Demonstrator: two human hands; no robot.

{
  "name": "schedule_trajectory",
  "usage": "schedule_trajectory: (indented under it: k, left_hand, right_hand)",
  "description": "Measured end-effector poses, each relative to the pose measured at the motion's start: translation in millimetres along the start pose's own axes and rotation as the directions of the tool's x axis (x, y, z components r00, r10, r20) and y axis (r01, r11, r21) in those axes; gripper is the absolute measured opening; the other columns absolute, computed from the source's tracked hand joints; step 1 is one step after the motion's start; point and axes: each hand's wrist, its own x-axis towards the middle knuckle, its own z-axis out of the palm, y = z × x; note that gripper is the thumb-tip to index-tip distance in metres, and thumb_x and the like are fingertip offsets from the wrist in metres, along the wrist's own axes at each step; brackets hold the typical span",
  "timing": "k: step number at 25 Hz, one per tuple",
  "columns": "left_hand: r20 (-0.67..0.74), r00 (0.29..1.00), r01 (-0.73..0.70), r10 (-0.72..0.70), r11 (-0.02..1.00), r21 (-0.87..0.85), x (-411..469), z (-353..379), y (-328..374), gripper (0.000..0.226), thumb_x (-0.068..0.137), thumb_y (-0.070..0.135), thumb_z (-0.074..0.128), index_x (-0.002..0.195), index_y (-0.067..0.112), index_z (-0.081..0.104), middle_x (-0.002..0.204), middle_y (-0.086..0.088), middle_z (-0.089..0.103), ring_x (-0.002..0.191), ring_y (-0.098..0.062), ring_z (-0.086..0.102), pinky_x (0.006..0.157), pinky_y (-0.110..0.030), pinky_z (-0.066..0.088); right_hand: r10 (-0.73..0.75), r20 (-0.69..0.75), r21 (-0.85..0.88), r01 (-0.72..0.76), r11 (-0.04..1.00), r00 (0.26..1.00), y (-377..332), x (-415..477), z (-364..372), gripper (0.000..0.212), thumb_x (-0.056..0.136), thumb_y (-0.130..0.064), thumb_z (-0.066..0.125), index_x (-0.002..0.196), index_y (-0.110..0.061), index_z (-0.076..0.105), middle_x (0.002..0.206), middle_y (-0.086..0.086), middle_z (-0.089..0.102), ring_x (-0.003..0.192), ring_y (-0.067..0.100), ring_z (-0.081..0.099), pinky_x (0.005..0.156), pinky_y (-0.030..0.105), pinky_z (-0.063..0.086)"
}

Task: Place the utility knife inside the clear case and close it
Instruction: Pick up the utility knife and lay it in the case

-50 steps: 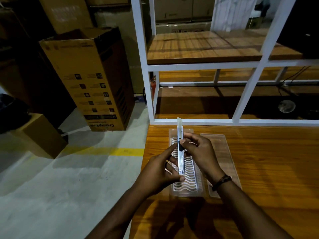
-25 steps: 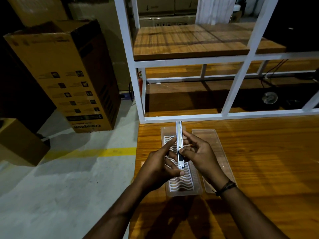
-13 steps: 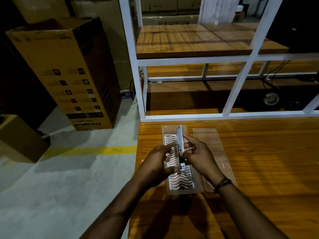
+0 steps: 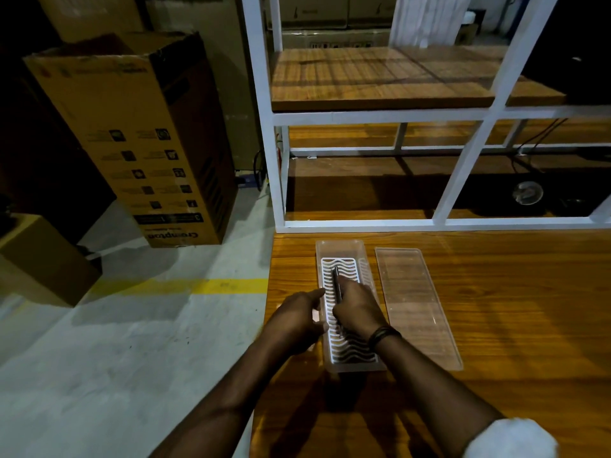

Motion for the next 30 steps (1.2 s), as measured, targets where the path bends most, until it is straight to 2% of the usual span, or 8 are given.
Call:
schedule_trajectory:
  k: [8, 14, 16, 19, 21, 24, 27, 30]
  left_hand:
    - [0.011, 1.000, 0.022, -0.022, 1.000, -0.017, 0.2, 3.1, -4.0, 0.077, 0.088, 0.020, 0.077, 0.156, 0.027, 0.042, 0.123, -0.001, 0.074, 0.106, -0.018, 0.069, 0.093, -0.030, 0.056]
    - [0.014, 0.999, 0.050, -0.049, 0.998, -0.038, -2.8, 3.4, -2.8, 0.076, 0.089, 0.012, 0.072, 0.156, 0.026, 0.040, 0.114, -0.001, 0.076, 0.095, -0.019, 0.072, 0.084, -0.034, 0.060]
    - [0.017, 0.999, 0.049, -0.049, 0.998, -0.048, -4.3, 2.5, -3.3, 0.075, 0.089, 0.013, 0.072, 0.156, 0.027, 0.040, 0.111, -0.001, 0.076, 0.093, -0.019, 0.072, 0.082, -0.035, 0.060]
    - [0.007, 1.000, 0.007, -0.007, 1.000, -0.029, -4.2, 1.8, -2.7, 0.071, 0.090, 0.013, 0.069, 0.155, 0.026, 0.042, 0.106, -0.002, 0.077, 0.090, -0.019, 0.073, 0.083, -0.036, 0.061]
    - [0.003, 1.000, -0.008, 0.008, 1.000, 0.010, -3.8, 1.6, -1.7, 0.071, 0.091, 0.015, 0.070, 0.155, 0.025, 0.042, 0.108, -0.002, 0.077, 0.093, -0.019, 0.072, 0.086, -0.035, 0.060]
    - [-0.011, 0.999, -0.044, 0.044, 0.997, 0.059, -5.3, 1.7, 0.3, 0.069, 0.092, 0.017, 0.069, 0.156, 0.025, 0.042, 0.112, -0.001, 0.076, 0.097, -0.019, 0.070, 0.086, -0.030, 0.057]
    - [-0.020, 0.999, -0.047, 0.049, 0.996, 0.070, -8.0, 1.8, 2.3, 0.069, 0.093, 0.017, 0.068, 0.156, 0.025, 0.040, 0.115, 0.000, 0.076, 0.099, -0.016, 0.068, 0.078, -0.021, 0.047]
    - [-0.026, 0.998, -0.049, 0.051, 0.996, 0.068, -8.7, 2.1, 2.9, 0.069, 0.093, 0.015, 0.069, 0.156, 0.025, 0.041, 0.116, 0.000, 0.076, 0.098, -0.016, 0.069, 0.077, -0.019, 0.046]
  right_hand:
    - [0.124, 0.050, -0.152, -0.115, 0.982, 0.991, 4.2, 7.4, 10.1, 0.071, 0.078, -0.011, 0.061, 0.147, -0.016, 0.046, 0.141, 0.018, 0.050, 0.128, 0.036, 0.053, 0.107, 0.040, 0.048]
    - [0.133, 0.078, -0.312, -0.102, 0.944, 0.988, -5.7, 0.2, 3.7, 0.087, 0.085, -0.016, 0.066, 0.159, -0.019, 0.021, 0.142, 0.018, 0.044, 0.126, 0.036, 0.054, 0.102, 0.039, 0.049]
    - [0.069, 0.042, -0.287, -0.054, 0.956, 0.997, -5.9, -5.7, -1.6, 0.077, 0.086, -0.016, 0.061, 0.156, -0.020, 0.030, 0.139, 0.017, 0.046, 0.125, 0.036, 0.055, 0.102, 0.039, 0.050]
    - [-0.057, -0.121, -0.131, 0.041, 0.990, 0.991, -0.9, -13.0, -20.6, 0.039, 0.090, -0.016, 0.054, 0.128, -0.017, 0.063, 0.125, 0.014, 0.059, 0.114, 0.034, 0.061, 0.094, 0.038, 0.051]
    - [-0.042, -0.241, -0.090, 0.020, 0.996, 0.970, 13.0, -14.1, -38.4, 0.037, 0.089, -0.015, 0.057, 0.124, -0.013, 0.067, 0.119, 0.013, 0.063, 0.109, 0.031, 0.061, 0.090, 0.035, 0.049]
    - [0.126, -0.353, -0.134, -0.183, 0.974, 0.927, 53.5, -9.3, -59.0, 0.040, 0.087, -0.024, 0.061, 0.126, -0.012, 0.065, 0.127, 0.016, 0.062, 0.117, 0.036, 0.057, 0.098, 0.041, 0.049]
    - [0.442, -0.257, -0.259, -0.502, 0.825, 0.860, 87.7, -9.6, -66.0, 0.052, 0.081, -0.047, 0.067, 0.124, -0.018, 0.059, 0.135, 0.017, 0.049, 0.126, 0.041, 0.046, 0.104, 0.052, 0.042]
    - [0.531, -0.219, -0.337, -0.574, 0.746, 0.819, 99.5, -13.6, -66.0, 0.071, 0.071, -0.058, 0.075, 0.127, -0.021, 0.056, 0.136, 0.016, 0.046, 0.126, 0.041, 0.044, 0.102, 0.056, 0.041]
